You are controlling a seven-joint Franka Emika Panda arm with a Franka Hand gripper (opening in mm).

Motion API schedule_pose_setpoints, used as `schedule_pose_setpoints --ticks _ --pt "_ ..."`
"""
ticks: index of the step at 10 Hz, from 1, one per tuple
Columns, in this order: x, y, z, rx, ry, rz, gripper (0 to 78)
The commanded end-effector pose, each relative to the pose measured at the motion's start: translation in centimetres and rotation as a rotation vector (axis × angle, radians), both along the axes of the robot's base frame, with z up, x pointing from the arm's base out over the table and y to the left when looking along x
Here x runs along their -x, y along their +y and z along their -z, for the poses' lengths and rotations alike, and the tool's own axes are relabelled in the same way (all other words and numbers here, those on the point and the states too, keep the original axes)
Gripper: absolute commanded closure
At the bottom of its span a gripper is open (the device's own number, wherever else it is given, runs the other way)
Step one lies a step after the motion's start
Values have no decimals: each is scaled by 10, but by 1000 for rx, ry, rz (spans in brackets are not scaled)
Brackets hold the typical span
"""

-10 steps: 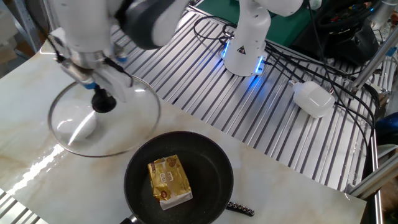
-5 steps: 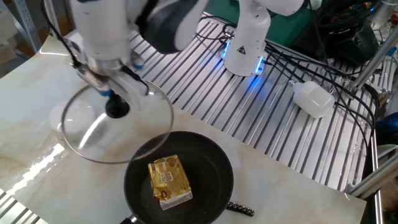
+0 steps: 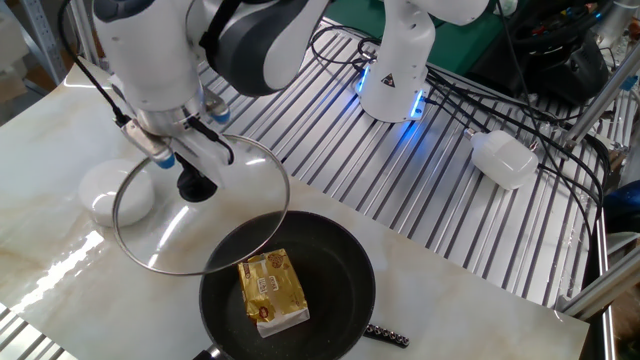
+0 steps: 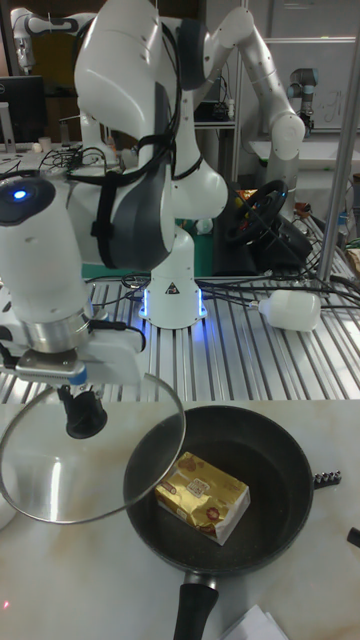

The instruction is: Cover the pot with the lid

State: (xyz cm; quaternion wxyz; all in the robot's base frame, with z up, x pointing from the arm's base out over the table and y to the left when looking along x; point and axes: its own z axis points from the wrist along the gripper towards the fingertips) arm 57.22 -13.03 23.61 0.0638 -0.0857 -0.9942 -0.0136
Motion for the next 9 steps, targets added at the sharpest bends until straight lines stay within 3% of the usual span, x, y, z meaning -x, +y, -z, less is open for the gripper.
schedule_pose_setpoints --ticks 1,2,3,5,7,9 --pt "-2 -1 -4 21 8 -16 755" --pt "-2 -1 -4 21 7 -30 755" --pt "-2 -1 -4 -11 25 -76 755" --pt "-2 -1 -4 10 50 -128 755" --pt "-2 -1 -4 13 37 -173 755" --pt "-2 -1 -4 5 39 -139 755"
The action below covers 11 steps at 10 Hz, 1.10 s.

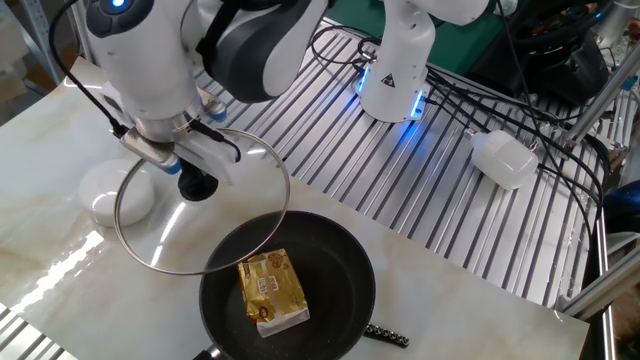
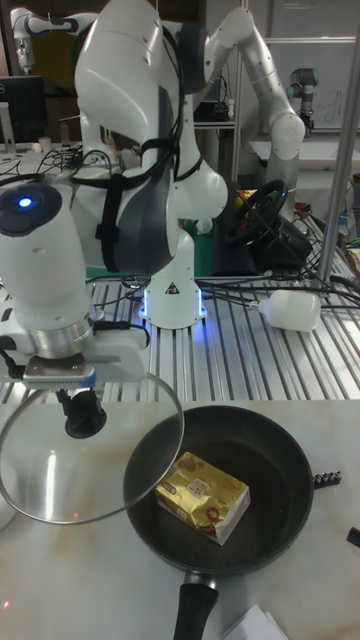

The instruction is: Cover the pot with the lid

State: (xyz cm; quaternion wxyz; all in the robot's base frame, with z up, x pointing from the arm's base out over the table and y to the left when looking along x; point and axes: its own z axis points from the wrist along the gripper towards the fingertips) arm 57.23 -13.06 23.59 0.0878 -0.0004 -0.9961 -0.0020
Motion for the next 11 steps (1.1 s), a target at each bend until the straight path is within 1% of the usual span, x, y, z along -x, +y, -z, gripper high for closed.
schedule_pose_setpoints --ticks 1,3,5,6,7,8,10,11 --pt "-1 6 -4 0 -8 52 755" --pt "2 34 -4 -10 -11 94 755" --pt "7 61 -1 -2 -15 133 755" --pt "8 65 0 -3 -14 139 755" --pt "11 74 2 -12 -15 147 755" --pt "11 79 3 -14 -17 153 755" --pt "7 94 5 -7 -23 172 755" --pt "6 98 5 -3 -24 176 755"
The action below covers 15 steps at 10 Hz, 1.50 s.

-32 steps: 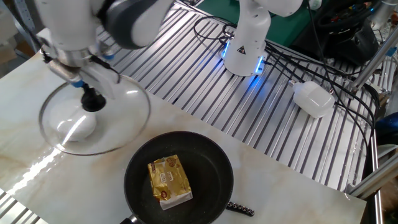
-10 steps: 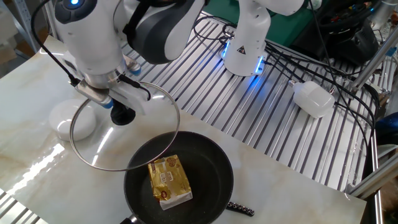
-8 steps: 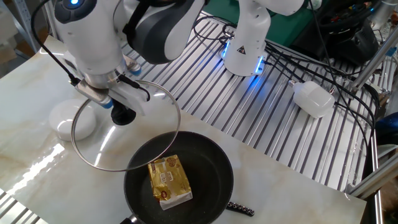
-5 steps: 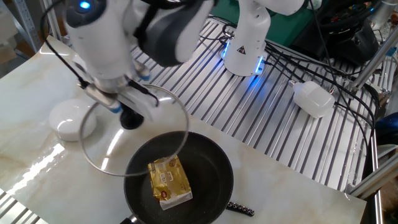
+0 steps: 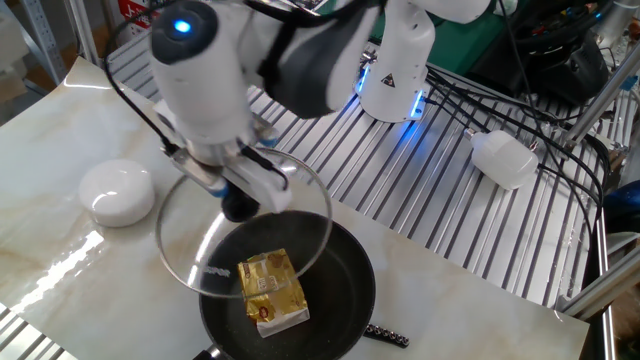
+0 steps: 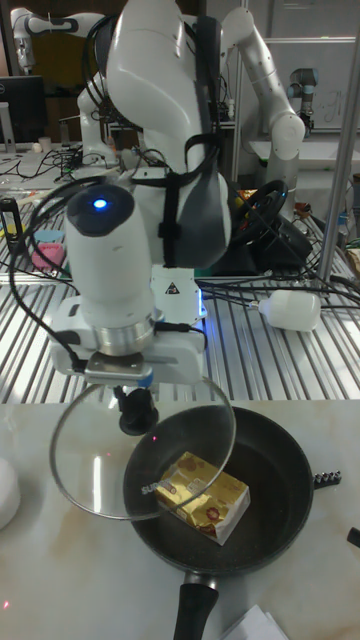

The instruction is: Cover the pot with the lid

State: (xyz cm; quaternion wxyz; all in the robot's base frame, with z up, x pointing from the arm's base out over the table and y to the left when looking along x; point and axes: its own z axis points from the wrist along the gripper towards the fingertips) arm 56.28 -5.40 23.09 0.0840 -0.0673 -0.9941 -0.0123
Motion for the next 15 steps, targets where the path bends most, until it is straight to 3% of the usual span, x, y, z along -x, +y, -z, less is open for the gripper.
schedule_pose_setpoints --ticks 1,5,10,12,13,15 --pt "-8 31 -3 9 -16 55 755" --pt "-16 42 1 3 -20 68 755" --pt "-15 47 0 -1 -21 78 755" --pt "-15 47 0 61 -48 81 755" --pt "-15 47 0 78 -46 82 755" --pt "-15 47 0 68 -18 58 755"
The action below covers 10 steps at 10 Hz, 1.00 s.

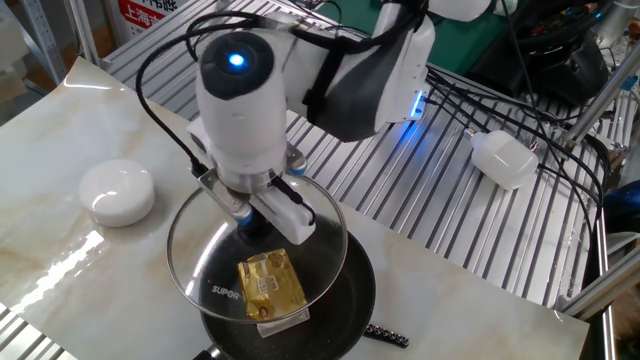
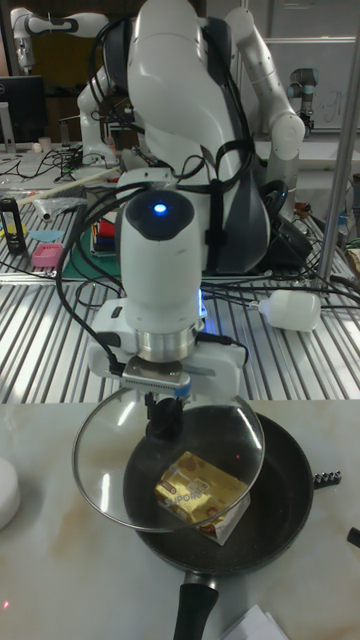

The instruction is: Cover the pot with the lid

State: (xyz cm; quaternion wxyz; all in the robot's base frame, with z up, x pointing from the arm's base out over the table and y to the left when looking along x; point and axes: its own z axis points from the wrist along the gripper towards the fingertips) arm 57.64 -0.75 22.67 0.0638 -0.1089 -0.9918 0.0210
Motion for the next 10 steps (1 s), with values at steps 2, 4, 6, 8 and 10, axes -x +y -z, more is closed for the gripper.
schedule_pose_setpoints --ticks 2,4,6,8,10 --pt "-2 0 -4 -52 38 -79 755" --pt "-2 0 -4 -34 35 -132 755" --pt "-2 0 -4 -41 18 -126 755" --pt "-2 20 -3 -31 10 -84 755" --pt "-1 39 -5 -40 7 -56 755"
